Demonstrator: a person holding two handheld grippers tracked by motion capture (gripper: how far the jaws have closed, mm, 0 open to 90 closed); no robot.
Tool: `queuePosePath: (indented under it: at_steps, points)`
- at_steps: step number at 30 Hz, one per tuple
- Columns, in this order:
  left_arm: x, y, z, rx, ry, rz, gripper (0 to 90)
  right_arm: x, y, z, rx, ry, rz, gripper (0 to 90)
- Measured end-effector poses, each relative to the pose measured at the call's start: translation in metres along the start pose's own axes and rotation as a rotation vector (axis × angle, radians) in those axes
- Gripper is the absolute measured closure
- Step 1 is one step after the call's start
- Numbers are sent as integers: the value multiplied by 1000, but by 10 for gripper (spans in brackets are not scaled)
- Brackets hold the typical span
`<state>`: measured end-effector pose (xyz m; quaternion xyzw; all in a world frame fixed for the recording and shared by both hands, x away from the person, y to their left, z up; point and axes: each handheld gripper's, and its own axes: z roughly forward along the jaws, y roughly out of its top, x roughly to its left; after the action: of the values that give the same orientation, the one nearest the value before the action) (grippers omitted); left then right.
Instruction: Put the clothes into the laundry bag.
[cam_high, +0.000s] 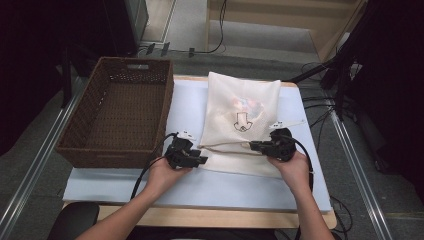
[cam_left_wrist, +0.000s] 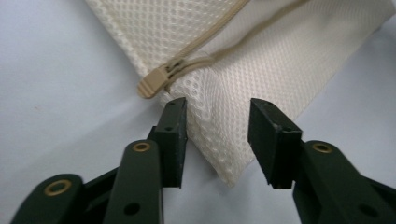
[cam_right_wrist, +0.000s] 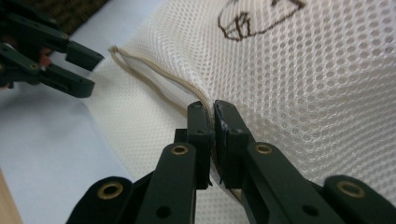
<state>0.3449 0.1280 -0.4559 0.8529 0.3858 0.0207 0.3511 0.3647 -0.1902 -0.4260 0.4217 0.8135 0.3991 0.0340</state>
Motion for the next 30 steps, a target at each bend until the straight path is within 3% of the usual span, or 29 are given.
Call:
queuePosePath:
  at_steps: [5, 9, 14, 19, 23, 26, 29, 30]
  points:
    - [0, -2, 4, 11, -14, -17, 831, -7, -7, 14, 54, -1, 13, 870]
    - [-2, -3, 3, 31, -37, -12, 880, -14, -13, 27, 107, -22, 10, 864]
    - [-11, -6, 0, 57, -111, -16, 886, -20, -17, 31, 116, -37, 3, 866]
    - [-17, -10, -4, 70, -119, 10, 888, -24, -19, 31, 108, -24, 10, 866]
    - [-10, -9, -7, 61, -126, -9, 888, -23, -20, 32, 94, -56, -28, 866]
    - [-7, -11, -4, 63, -128, -27, 882, -24, -21, 32, 92, -54, 1, 865]
    - [-6, -10, -5, 57, -146, -30, 863, -24, -20, 31, 95, -43, -8, 836]
    - [-6, -9, -6, 48, -147, -28, 814, -22, -19, 29, 99, -25, -25, 800]
